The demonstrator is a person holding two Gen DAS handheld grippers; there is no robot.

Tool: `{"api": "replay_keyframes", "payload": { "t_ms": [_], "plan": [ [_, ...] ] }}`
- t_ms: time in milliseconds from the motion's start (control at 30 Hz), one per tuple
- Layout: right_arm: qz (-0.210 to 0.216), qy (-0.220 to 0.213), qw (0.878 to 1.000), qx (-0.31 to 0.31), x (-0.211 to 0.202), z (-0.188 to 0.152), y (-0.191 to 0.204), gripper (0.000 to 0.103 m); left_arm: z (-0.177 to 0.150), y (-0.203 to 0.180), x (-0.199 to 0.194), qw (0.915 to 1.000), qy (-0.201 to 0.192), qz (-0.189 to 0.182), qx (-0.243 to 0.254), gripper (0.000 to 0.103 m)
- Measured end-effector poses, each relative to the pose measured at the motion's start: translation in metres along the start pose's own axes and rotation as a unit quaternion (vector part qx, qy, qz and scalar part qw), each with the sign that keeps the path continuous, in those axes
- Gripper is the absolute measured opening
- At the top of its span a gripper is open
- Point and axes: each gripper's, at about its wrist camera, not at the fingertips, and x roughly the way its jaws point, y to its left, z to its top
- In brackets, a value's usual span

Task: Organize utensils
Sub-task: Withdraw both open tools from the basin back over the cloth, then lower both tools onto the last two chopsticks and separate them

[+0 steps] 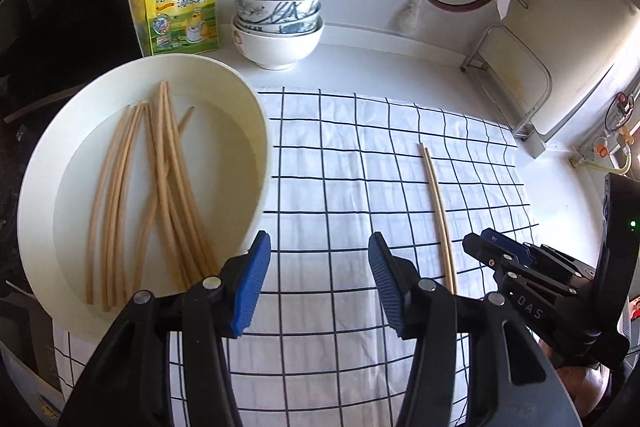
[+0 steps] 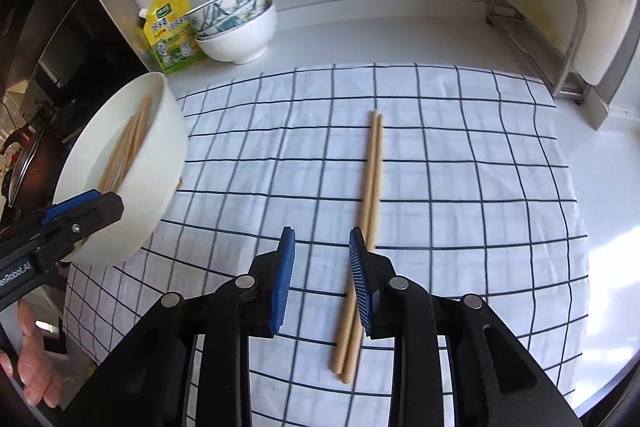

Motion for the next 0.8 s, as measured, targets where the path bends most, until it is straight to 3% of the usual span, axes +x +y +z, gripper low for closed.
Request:
{"api": "replay_keyframes", "payload": {
  "t_ms": [100,267,800],
  "plan": [
    [-0.008,0.006,1.0,0.006,0.004,-0.007,-0.015,0.027,-0.003,-0.014,0.005,1.0,0.004,-0.002,0.006,0.059],
    [-0.013,0.02,1.0,0.01,0.016,-0.017,-0.027,0.027,-0.011,-0.029,0.017,0.9998,0.011,0.005,0.014,0.062],
    [-0.033,0.021,0.998,-0.041,0.038,-0.026,-0.012,0.027,-0.024,-0.033,0.036,0.9991,0.035,0.021,0.01,0.062]
  ]
}}
